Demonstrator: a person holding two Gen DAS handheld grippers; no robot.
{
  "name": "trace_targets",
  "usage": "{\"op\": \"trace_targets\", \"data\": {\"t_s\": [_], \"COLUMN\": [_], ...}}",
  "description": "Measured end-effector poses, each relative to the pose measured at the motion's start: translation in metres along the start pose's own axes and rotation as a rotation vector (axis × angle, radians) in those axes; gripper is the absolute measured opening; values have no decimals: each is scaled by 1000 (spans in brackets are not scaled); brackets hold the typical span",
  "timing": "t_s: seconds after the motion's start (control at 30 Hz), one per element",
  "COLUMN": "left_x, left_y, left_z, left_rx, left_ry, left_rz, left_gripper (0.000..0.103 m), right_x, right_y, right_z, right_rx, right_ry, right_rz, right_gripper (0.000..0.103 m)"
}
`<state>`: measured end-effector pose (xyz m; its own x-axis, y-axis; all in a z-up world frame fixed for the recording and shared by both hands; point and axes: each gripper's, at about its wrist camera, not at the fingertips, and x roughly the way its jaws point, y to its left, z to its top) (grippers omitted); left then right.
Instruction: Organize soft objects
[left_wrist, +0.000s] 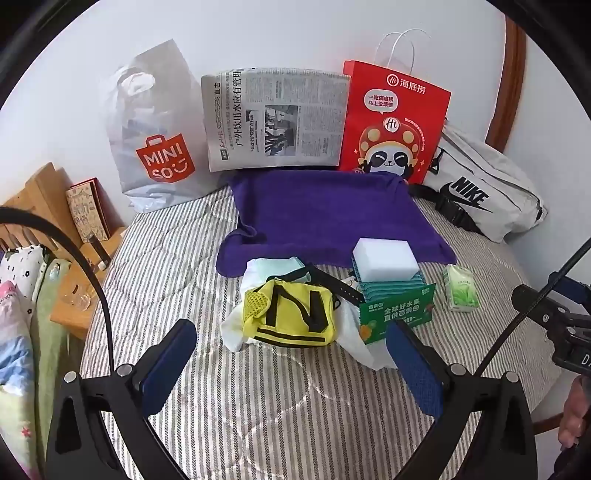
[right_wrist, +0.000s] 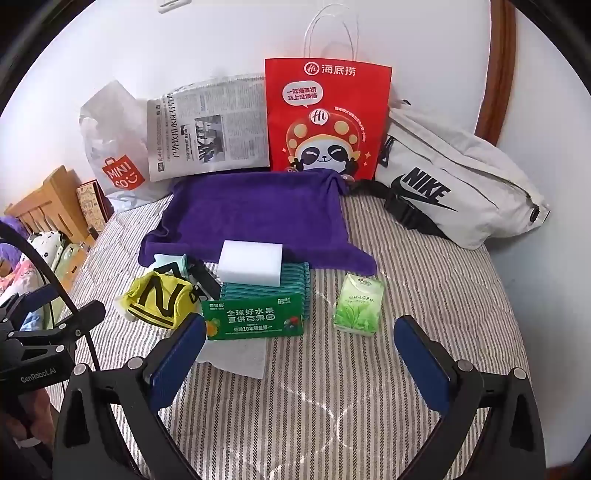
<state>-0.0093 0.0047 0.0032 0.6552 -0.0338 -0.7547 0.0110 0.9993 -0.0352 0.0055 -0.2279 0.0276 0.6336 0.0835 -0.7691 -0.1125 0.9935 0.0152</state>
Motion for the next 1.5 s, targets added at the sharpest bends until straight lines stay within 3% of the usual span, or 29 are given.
{"op": "trace_targets", "data": {"t_s": [0.43, 1.5], "left_x": [-9, -26], "left_y": [1, 5], "left_z": [-2, -5], "left_rx": [0, -18], "left_ry": [-5, -26], "left_rz": [-1, -26], "left_gripper": [103, 103], "right_x": [-4, -17], "right_y": [5, 9], "right_z": [-3, -5], "right_rx": [-8, -17], "right_ry": [12, -2], "right_rz": [37, -9], "right_gripper": [100, 100]}}
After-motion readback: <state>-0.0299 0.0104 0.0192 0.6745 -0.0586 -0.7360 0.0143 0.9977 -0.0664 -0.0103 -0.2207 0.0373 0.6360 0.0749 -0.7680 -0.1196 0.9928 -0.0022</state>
